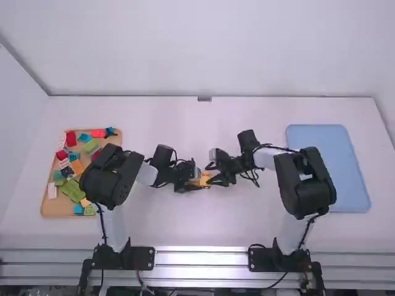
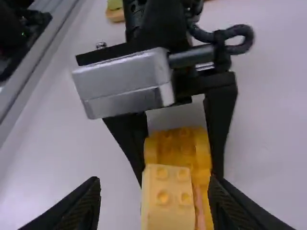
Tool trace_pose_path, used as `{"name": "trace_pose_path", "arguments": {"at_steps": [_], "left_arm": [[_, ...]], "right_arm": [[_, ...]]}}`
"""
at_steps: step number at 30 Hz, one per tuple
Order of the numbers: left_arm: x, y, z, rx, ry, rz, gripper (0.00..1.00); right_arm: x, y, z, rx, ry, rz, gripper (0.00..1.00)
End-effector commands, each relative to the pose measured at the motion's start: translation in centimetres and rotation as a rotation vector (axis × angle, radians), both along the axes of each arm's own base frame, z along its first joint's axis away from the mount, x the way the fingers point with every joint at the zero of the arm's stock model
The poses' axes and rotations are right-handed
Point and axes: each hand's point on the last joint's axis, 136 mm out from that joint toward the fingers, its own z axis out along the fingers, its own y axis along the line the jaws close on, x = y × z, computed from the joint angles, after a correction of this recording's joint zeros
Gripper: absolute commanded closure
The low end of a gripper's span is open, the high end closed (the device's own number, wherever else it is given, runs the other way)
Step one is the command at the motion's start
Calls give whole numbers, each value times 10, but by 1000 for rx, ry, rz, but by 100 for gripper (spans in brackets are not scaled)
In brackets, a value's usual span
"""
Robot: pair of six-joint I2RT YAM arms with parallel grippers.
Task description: Assemble lego blocks to make yellow taxi
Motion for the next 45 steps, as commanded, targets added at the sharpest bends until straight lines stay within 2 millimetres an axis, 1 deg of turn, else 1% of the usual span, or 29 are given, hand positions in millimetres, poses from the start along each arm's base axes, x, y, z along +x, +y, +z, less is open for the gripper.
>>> {"name": "trace_pose_path", "arguments": {"at_steps": [1,3,4,9,14,22,25,27,32,34,35,36,38,39,42,45], "left_arm": [[-6,1,-6,11,25,-1,70],[-6,1,-7,11,26,-1,70],[-6,1,-7,12,27,-1,70],[-7,1,-7,11,28,-1,70],[-6,1,-7,11,26,-1,70],[-6,1,-7,11,25,-1,70],[-6,1,-7,11,25,-1,70],[-6,1,-6,10,23,-1,71],[-6,1,-6,10,25,-1,71],[-6,1,-6,11,25,-1,71],[-6,1,-6,11,25,-1,71],[-6,1,-6,11,25,-1,71],[-6,1,-7,11,26,-1,71],[-6,1,-6,11,25,-1,71],[-6,1,-6,10,25,-1,71],[-6,1,-6,11,27,-1,72]], "right_arm": [[0,5,-15,-56,35,-11,41],[0,6,-20,-72,54,-19,41],[0,6,-21,-72,55,-17,45],[2,0,-28,-94,75,-36,51],[0,-1,-33,-99,87,-34,58],[-1,-5,-40,-139,94,-41,57],[-1,-5,-41,-141,95,-41,59],[0,-6,-42,-154,89,-44,68],[-1,-6,-43,-150,66,-27,75],[-1,-6,-42,-148,61,-24,75],[-1,-6,-42,-148,61,-24,73],[0,-6,-42,-148,59,-25,67],[0,-6,-42,-146,58,-24,50],[1,-6,-41,-146,60,-28,46],[4,-8,-40,-148,73,-46,42],[2,-9,-40,-147,81,-47,42]]}}
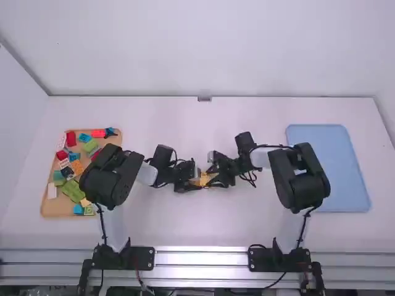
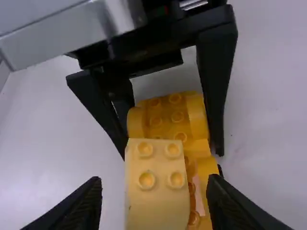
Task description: Assemble lego blocks to make yellow taxi
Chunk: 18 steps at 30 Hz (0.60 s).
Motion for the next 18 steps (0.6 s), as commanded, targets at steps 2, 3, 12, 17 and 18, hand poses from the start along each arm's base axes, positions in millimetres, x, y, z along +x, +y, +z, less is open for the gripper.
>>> {"name": "trace_pose_path", "arguments": {"at_steps": [2,3,12,17,18], "left_arm": [[-6,1,-6,10,25,-1,72],[-6,1,-6,10,24,-1,72],[-6,1,-6,11,25,-1,72],[-6,1,-6,10,25,-1,72],[-6,1,-6,11,25,-1,72]], "right_arm": [[-1,-2,-8,-33,21,-8,42],[-3,-1,-11,-43,20,-1,42],[-5,0,-19,-80,40,-14,45],[-6,1,-24,-65,54,-10,45],[-7,1,-25,-68,57,-10,47]]}}
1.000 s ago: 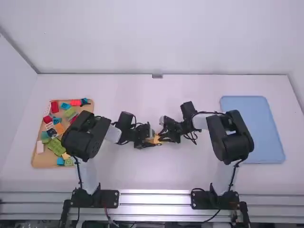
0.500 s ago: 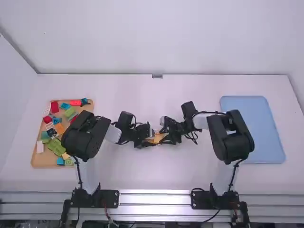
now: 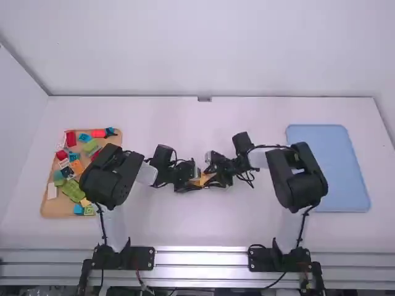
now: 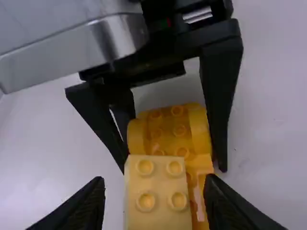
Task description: Assemble lego blocks to make yellow taxi
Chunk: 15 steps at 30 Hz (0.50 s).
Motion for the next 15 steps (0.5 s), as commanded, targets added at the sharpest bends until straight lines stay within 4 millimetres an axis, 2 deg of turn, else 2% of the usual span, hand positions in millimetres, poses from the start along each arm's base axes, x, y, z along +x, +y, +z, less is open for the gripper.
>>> {"name": "trace_pose_path", "arguments": {"at_steps": [1,11,15], "left_arm": [[-6,1,-6,11,26,-1,72],[-6,1,-6,10,24,-1,72],[-6,1,-6,10,25,-1,72]], "right_arm": [[-6,-7,-23,-84,54,-18,48],[-9,-9,-24,-91,39,8,58],[1,-10,-18,-71,21,-6,63]]}}
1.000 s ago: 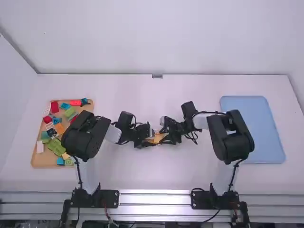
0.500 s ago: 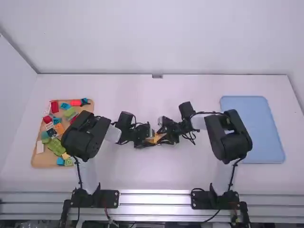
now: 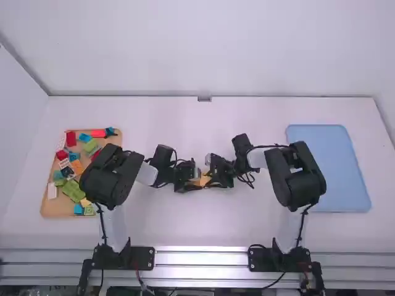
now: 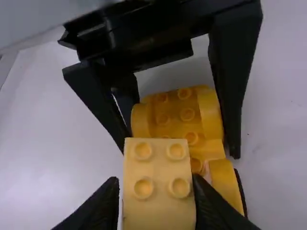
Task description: Assemble lego blocks to make yellow taxi
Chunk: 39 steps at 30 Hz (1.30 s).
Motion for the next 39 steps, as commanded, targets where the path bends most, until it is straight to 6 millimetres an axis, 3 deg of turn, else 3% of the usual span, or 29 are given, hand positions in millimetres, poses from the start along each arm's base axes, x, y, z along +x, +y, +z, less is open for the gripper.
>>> {"name": "trace_pose_path", "arguments": {"at_steps": [1,4,22,29,39], "left_arm": [[-6,1,-6,10,25,-1,72],[-6,1,-6,11,24,-1,73],[-7,1,-7,12,30,-1,73],[-7,2,-7,13,33,-1,74],[-8,2,-7,13,33,-1,74]], "right_arm": [[8,-5,-8,-32,1,-15,65],[15,-5,-5,-18,-12,-23,71],[29,-1,9,21,-166,49,74],[24,-6,0,-3,-202,76,73],[24,0,13,67,-263,114,73]]}}
